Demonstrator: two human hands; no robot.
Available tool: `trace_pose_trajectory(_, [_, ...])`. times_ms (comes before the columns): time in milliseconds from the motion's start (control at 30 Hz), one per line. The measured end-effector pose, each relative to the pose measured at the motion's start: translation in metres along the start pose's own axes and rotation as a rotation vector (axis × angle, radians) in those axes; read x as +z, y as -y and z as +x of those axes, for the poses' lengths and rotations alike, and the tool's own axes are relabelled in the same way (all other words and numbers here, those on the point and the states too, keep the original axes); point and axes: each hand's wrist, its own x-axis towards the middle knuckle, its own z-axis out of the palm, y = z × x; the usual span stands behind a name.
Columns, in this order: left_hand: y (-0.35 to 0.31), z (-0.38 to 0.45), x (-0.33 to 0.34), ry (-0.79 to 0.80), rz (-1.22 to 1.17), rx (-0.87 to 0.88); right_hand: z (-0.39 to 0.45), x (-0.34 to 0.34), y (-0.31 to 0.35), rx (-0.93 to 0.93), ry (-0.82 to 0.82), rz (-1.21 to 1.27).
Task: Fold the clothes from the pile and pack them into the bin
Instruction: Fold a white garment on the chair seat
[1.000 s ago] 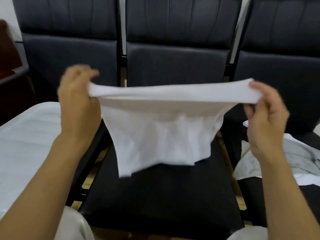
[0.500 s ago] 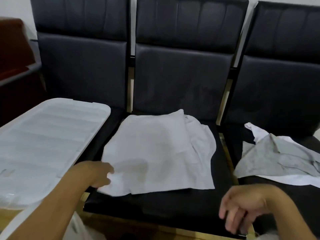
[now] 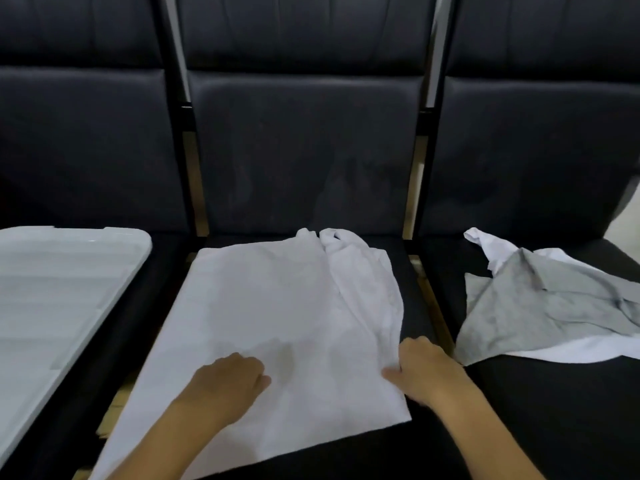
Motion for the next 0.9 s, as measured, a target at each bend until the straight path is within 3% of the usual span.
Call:
trace_pose_trajectory(100, [-0.007,0.016,-0.002,-0.072,-0.022,0.045,0.000,0.001,-0.005,0.081,0.213,-0.010])
trace_pose_trajectory(133, [-0.011,0.023,-0.003,-0.111,-0.122,0.062,0.003,-0.002,-0.009,0.080,0.202,-0.008])
trace_pose_trajectory(233, [-0.031,0.060,-0.008,-0.220,-0.529,0.116,0.024,-0.006,-0.015,0.094,-0.136,-0.028])
trace_pose_trajectory(300, [-0.058,0.095,-0.019,-0.338,-0.680,0.126,0.041,-0.004,-0.012,0.111,-0.336,0.215])
trace_pose_trajectory(400, [-0.105,0.150,-0.038,-0.427,-0.809,0.086,0.063,0.007,-0.003,0.100,-0.404,0.539])
trace_pose_trajectory(567, [-0.134,0.214,-0.066,-0.301,-0.830,-0.112,0.075,0.002,-0.015,0.120,-0.257,1.021])
trace_pose_trajectory(700, [-0.135,0.231,-0.077,-0.318,-0.317,-0.164,0.067,-0.016,-0.043,0.169,-0.034,1.180])
trace_pose_trajectory(767, [-0.141,0.233,-0.079,-0.307,-0.286,-0.114,0.066,-0.020,-0.051,0.172,0.054,1.328])
trace_pose_trajectory(833, [-0.151,0.236,-0.079,-0.289,-0.410,0.023,0.066,-0.024,-0.057,0.131,0.134,1.568])
trace_pose_trajectory(900, [-0.163,0.235,-0.081,-0.308,-0.604,0.165,0.069,-0.028,-0.062,0.098,0.100,1.756])
